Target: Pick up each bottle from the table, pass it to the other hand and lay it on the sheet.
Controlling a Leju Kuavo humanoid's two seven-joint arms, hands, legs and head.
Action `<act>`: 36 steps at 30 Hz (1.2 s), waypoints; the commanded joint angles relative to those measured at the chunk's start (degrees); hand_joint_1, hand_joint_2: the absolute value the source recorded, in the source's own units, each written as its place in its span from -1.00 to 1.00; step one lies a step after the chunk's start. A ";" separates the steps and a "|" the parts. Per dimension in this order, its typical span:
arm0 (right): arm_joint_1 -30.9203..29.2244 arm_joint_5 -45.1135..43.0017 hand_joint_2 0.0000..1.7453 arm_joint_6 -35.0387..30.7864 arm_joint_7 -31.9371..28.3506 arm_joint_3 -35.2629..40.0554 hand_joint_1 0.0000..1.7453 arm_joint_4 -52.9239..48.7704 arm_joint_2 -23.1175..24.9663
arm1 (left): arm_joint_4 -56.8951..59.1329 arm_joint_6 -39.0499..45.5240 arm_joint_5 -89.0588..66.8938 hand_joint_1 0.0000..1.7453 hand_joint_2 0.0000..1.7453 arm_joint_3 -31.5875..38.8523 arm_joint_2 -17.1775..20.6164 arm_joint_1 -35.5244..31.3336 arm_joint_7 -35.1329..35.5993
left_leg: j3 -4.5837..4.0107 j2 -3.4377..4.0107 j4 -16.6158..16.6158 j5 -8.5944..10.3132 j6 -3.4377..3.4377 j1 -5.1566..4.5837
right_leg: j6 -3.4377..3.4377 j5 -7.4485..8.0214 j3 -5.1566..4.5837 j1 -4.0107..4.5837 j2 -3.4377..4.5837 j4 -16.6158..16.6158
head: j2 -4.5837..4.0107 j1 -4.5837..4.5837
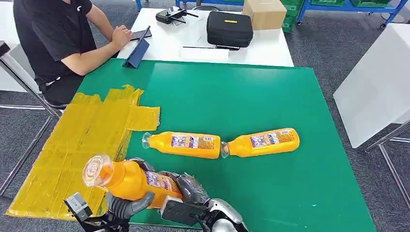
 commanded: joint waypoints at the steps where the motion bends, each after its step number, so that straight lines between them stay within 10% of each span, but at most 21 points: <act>1: -0.70 0.43 1.00 -0.59 1.61 -0.67 -1.00 -2.94 -3.92 | -7.96 8.15 -11.68 1.00 1.00 0.07 1.51 -2.15 -1.17 | -0.06 -0.10 0.04 0.00 -0.03 0.05 | -0.04 -0.01 0.00 0.05 -0.11 0.00 | 0.00 0.00; 8: -2.24 0.41 1.00 -0.63 1.82 -2.54 -1.00 -4.87 -5.69 | -14.01 24.12 -29.14 1.00 1.00 0.03 3.54 -5.59 -0.44 | -0.06 -0.14 0.03 0.03 -0.05 0.05 | -0.07 0.00 0.02 0.05 -0.15 0.00 | 0.00 0.00; 9: -2.92 0.35 -1.00 -0.38 1.80 -2.82 -1.00 -4.95 -5.88 | -15.03 26.17 -30.92 1.00 1.00 0.57 4.13 -6.56 0.07 | -0.07 -0.09 0.04 0.03 -0.04 0.05 | -0.05 0.01 0.00 0.06 -0.09 0.01 | 0.00 0.02; 23: -13.11 -1.56 -1.00 0.76 2.16 -2.90 -1.00 3.88 -7.35 | 13.49 49.37 -72.24 1.00 1.00 -2.35 15.77 -23.27 16.60 | 0.10 -0.17 -0.16 0.29 -0.08 0.04 | -0.08 0.13 0.18 0.05 -0.17 -0.11 | 0.00 -0.02; 24: -14.20 -1.58 1.00 0.70 2.31 -2.78 -1.00 4.92 -7.40 | 17.00 49.48 -73.81 1.00 1.00 -2.71 16.58 -24.82 17.40 | 0.11 -0.16 -0.14 0.27 -0.05 0.01 | -0.05 0.10 0.22 0.01 -0.15 -0.07 | 0.00 0.00; 29: -22.01 -1.95 1.00 0.71 3.43 -1.70 -1.00 13.71 -5.79 | 37.06 50.30 -78.24 1.00 1.00 -5.81 18.93 -35.28 19.18 | 0.02 -0.16 -0.05 0.31 -0.08 -0.01 | 0.00 0.12 0.31 -0.01 -0.15 0.06 | 0.00 0.00; 36: -21.77 -1.93 1.00 0.72 3.38 -1.55 -1.00 13.76 -5.63 | 37.01 50.23 -78.26 1.00 1.00 -6.00 18.61 -35.36 19.18 | -0.16 -0.11 0.02 0.47 -0.10 0.04 | -0.08 0.25 0.39 0.03 -0.11 0.17 | 0.00 0.00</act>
